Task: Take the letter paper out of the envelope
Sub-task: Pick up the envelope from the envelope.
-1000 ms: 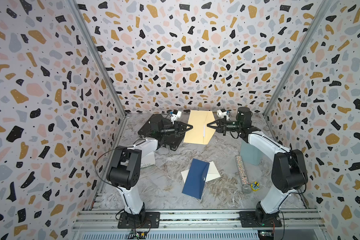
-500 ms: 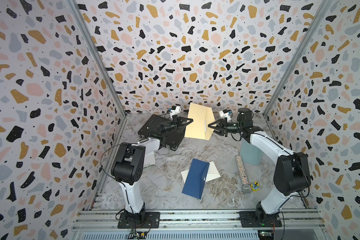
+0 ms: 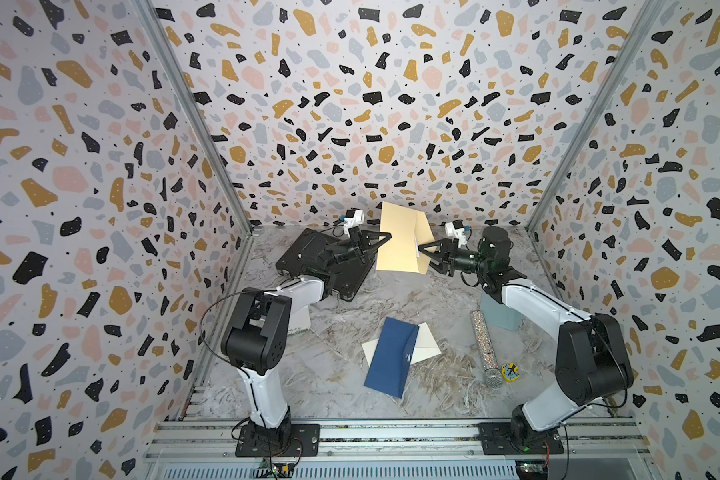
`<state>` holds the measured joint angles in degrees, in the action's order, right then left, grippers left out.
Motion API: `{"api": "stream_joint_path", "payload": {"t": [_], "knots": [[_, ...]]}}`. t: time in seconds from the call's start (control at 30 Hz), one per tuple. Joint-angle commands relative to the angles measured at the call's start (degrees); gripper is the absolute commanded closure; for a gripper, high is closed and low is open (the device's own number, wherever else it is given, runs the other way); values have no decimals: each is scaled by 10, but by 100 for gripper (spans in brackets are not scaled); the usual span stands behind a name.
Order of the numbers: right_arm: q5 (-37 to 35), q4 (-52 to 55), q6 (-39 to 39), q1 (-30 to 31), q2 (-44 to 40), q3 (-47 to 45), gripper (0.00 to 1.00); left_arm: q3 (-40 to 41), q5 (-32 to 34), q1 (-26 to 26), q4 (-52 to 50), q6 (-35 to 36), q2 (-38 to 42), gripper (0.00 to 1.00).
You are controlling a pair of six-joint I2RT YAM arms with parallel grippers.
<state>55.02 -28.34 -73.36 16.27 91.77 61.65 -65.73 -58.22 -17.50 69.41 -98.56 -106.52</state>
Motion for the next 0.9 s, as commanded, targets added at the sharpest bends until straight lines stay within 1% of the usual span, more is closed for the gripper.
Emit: {"api": "stream_joint_path", "payload": {"t": [0.0,0.1,0.27,0.47,0.5,0.63,0.67,0.7,0.73,0.77,0.8,0.83,0.87], "knots": [[-15,-97,-69,14,-30,-8,58,-19,14,-4,-12,18,28,100],[-24,-131,-101,26,-33,-17,58,-19,16,-5,-33,36,29,100],[-33,-110,-91,39,-46,-26,62,-19,23,-5,-36,41,29,100],[-41,-116,-101,44,-56,-37,68,-24,23,-5,-58,58,32,100],[-44,-116,-103,45,-57,-36,72,-24,23,-6,-58,59,31,100],[-56,-110,-102,46,-57,-35,98,-18,21,-10,-67,68,31,100],[-60,-104,-98,45,-59,-35,100,-16,21,-10,-73,72,33,100],[-65,-83,-85,46,-63,-34,100,-13,21,-10,-83,81,36,95],[-73,-43,-60,45,-71,-31,100,-8,22,-11,-99,91,41,82],[-83,6,-25,45,-81,-26,100,-7,23,-11,-115,104,47,78],[-97,75,23,45,-95,-19,100,-7,23,-11,-140,123,55,73],[-117,144,73,45,-109,-8,100,-8,27,-11,-176,149,66,65],[-136,205,120,43,-119,6,100,-8,33,-10,-220,179,78,60]]}}
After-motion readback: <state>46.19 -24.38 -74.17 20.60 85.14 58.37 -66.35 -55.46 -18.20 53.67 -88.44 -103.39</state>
